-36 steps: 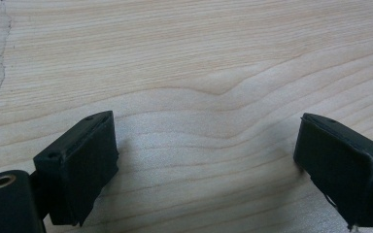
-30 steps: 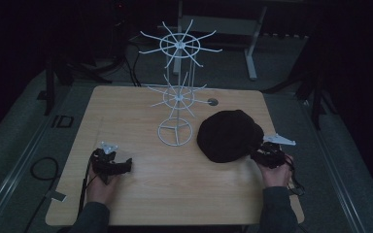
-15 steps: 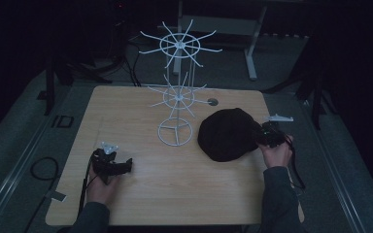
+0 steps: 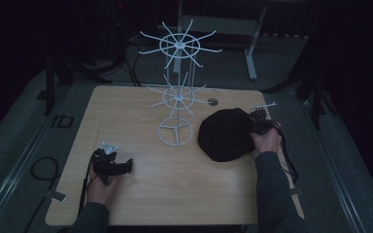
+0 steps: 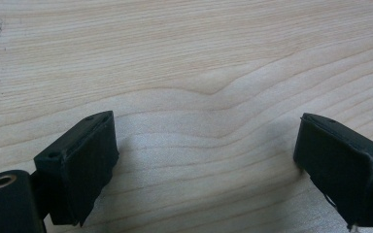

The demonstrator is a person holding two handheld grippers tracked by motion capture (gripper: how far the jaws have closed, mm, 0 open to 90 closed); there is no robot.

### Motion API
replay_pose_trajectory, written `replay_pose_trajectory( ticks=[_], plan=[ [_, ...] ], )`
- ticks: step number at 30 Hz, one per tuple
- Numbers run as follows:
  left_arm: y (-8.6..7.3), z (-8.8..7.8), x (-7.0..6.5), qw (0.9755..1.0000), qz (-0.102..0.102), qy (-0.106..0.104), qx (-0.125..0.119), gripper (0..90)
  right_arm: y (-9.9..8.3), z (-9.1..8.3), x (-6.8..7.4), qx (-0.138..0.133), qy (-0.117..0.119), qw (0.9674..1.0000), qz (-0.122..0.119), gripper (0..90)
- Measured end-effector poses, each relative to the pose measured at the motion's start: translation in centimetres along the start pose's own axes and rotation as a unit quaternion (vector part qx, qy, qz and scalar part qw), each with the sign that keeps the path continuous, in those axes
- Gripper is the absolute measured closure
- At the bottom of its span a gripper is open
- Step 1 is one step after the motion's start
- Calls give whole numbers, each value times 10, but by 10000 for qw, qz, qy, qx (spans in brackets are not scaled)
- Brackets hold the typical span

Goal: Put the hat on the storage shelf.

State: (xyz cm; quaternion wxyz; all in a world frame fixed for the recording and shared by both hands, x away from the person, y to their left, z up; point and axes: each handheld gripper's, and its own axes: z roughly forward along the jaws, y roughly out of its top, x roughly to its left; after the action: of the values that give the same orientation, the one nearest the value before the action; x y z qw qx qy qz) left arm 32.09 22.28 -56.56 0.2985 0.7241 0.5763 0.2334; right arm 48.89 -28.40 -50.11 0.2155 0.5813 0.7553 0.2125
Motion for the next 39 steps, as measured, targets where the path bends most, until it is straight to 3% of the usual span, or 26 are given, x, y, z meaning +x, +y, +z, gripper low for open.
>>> replay_pose_trajectory(
  ticks=[2,3,4,7,12,17,30,39],
  plan=[
    [0,0,0,10000,1,1,0,91,0,1,1,29,-32,10000,26,504],
    [0,0,0,10000,6,-3,4,91,1,1,2,68,-97,9999,20,558],
    [0,0,0,10000,7,-4,5,92,4,0,3,238,-241,9994,-36,665],
    [0,0,0,10000,12,-8,5,92,6,0,3,389,-306,9986,-166,724],
    [0,0,-1,10000,25,-20,17,91,12,0,6,618,-451,9971,48,781],
    [0,0,-1,10000,20,-27,17,92,14,-1,6,698,-442,9964,204,797],
    [0,0,-1,10000,32,-24,19,92,12,-12,-5,594,-209,9962,598,803],
    [0,0,-1,10000,27,-25,19,92,16,-22,-6,461,-138,9969,622,802]
  ],
)
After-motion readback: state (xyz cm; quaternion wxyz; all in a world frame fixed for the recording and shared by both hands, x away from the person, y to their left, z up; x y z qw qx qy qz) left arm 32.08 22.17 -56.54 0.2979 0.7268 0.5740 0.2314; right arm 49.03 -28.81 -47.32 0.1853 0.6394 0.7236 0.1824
